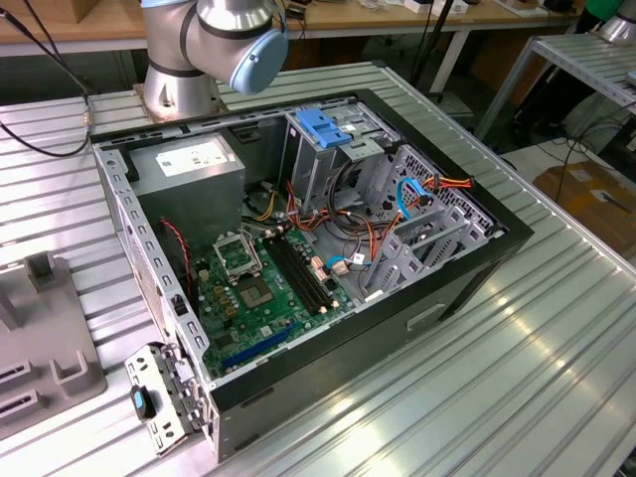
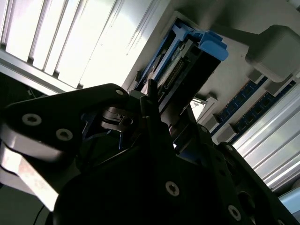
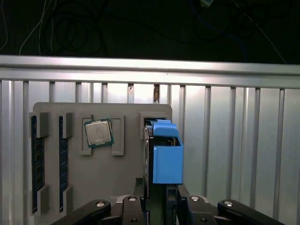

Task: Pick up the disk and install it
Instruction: 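Pick up the disk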

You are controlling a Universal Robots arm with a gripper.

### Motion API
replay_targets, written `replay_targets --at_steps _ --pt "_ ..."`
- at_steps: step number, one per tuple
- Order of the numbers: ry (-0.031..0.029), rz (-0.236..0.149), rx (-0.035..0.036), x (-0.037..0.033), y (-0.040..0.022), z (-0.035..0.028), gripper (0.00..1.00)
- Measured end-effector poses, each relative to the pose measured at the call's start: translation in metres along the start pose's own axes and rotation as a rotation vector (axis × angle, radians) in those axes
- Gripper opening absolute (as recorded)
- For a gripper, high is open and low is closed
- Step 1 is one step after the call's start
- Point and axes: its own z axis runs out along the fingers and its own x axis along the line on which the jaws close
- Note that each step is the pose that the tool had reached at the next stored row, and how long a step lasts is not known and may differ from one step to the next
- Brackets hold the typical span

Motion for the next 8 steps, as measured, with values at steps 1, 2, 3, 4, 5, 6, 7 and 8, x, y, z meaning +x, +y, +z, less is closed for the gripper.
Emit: replay_targets --at_steps 1,2,3,4,5,6,7,8 --pt "0.0 0.0 -0.0001 0.0 0.0 -0.0009 0.35" --pt "0.0001 0.0 -0.0002 -0.0001 -0.0001 -0.0028 0.35" --pt "0.0001 0.0 -0.0001 -0.0002 -0.0002 -0.0073 0.35" --pt "0.0 0.0 0.0001 -0.0003 -0.0003 -0.0132 0.35" --pt "0.0001 0.0 -0.0001 -0.0004 -0.0003 -0.0195 0.35" --pt "0.0 0.0 0.0 -0.0005 -0.0004 -0.0238 0.35" --pt "-0.0001 0.0 -0.0001 -0.0005 -0.0004 -0.0257 0.35" --pt "0.0 0.0 0.0001 -0.0005 -0.0005 -0.026 0.35"
